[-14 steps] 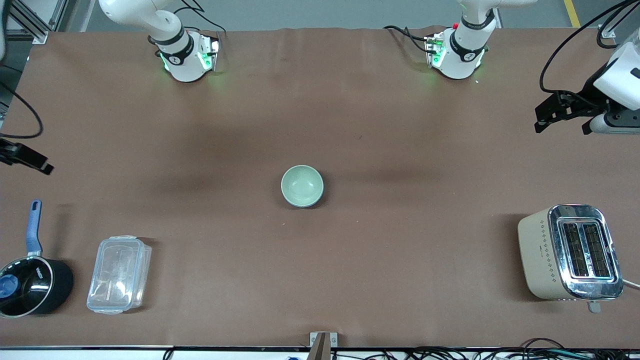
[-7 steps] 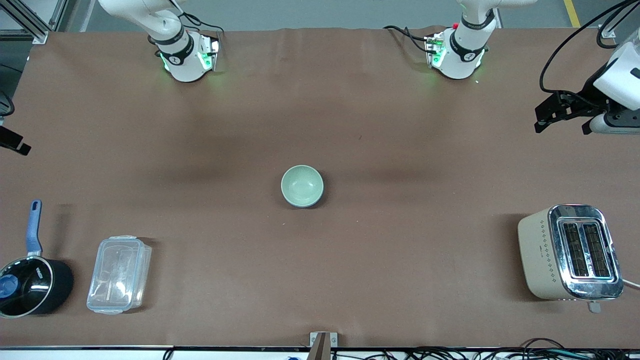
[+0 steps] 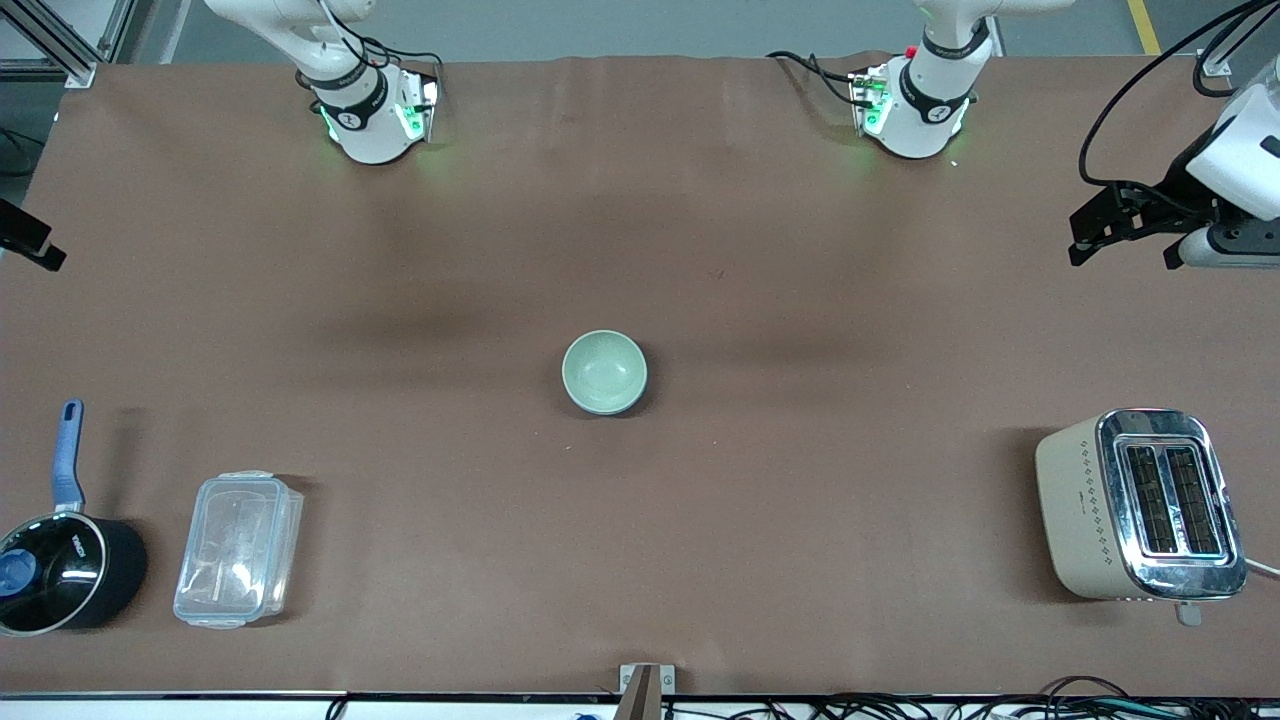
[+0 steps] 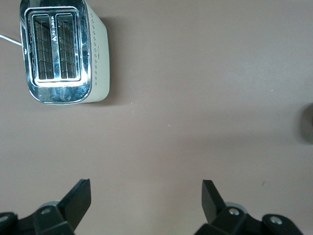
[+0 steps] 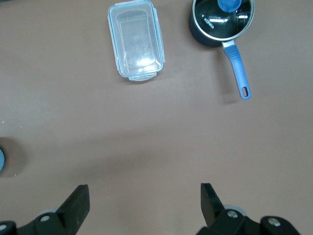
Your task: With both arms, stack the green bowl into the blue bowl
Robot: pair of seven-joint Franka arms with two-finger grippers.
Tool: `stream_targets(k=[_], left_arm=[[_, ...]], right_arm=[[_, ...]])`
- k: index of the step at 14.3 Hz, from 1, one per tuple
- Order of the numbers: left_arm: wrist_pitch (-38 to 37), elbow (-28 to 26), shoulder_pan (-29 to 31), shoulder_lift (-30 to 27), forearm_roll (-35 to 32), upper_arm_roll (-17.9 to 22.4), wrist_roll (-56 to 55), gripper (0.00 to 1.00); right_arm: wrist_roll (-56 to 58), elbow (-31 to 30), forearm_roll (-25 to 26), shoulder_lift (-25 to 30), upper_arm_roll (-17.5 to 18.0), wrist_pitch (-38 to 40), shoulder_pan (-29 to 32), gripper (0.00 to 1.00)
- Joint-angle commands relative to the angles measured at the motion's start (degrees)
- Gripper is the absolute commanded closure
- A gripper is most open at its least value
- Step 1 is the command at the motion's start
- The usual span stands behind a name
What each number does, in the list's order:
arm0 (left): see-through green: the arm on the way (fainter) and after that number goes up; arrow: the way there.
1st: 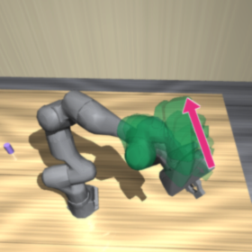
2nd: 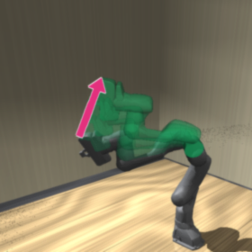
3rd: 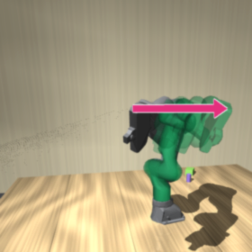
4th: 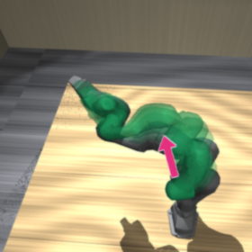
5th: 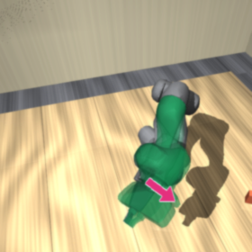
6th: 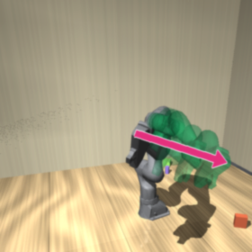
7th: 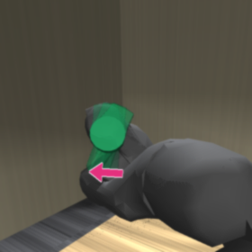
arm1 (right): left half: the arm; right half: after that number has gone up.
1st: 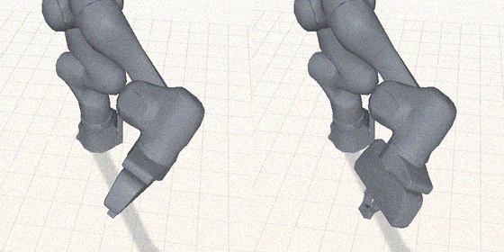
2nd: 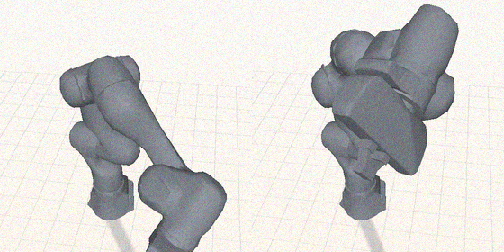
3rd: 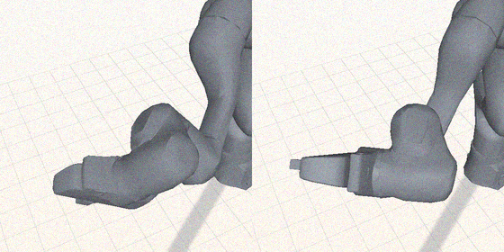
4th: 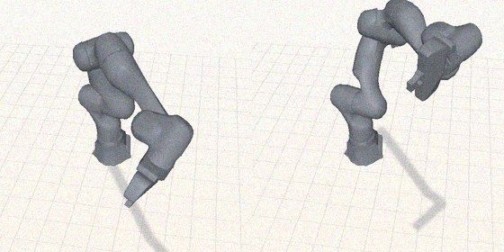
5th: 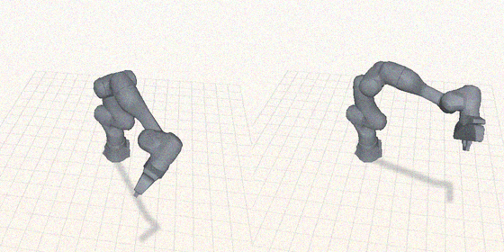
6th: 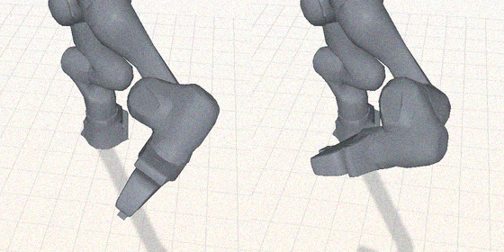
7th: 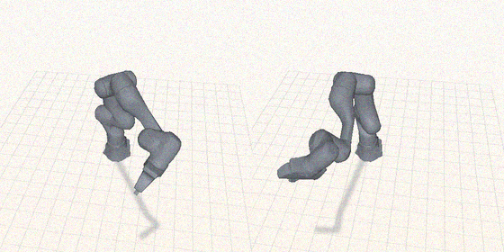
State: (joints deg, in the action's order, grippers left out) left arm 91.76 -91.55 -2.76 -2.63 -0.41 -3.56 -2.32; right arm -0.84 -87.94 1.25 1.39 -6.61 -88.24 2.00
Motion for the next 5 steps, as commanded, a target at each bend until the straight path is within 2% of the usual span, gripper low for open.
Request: stream_targets(k=[1,3,5], left_arm=[[-0.4,0.4,0.1,-0.4,0.3,0.0,1.0,0.0],[-0.4,0.4,0.1,-0.4,0.6,0.0,1.0,0.0],[-0.4,0.4,0.1,-0.4,0.6,0.0,0.9,0.0]], right_arm=[[0.0,-2.6,1.2,1.4,1.1,-1.1,0.8,0.0],[0.2,-3.5,1.4,1.5,0.5,-1.1,-0.1,0.0],[0.4,-3.6,1.7,1.5,-2.5,-1.1,-2.2,0.0]])
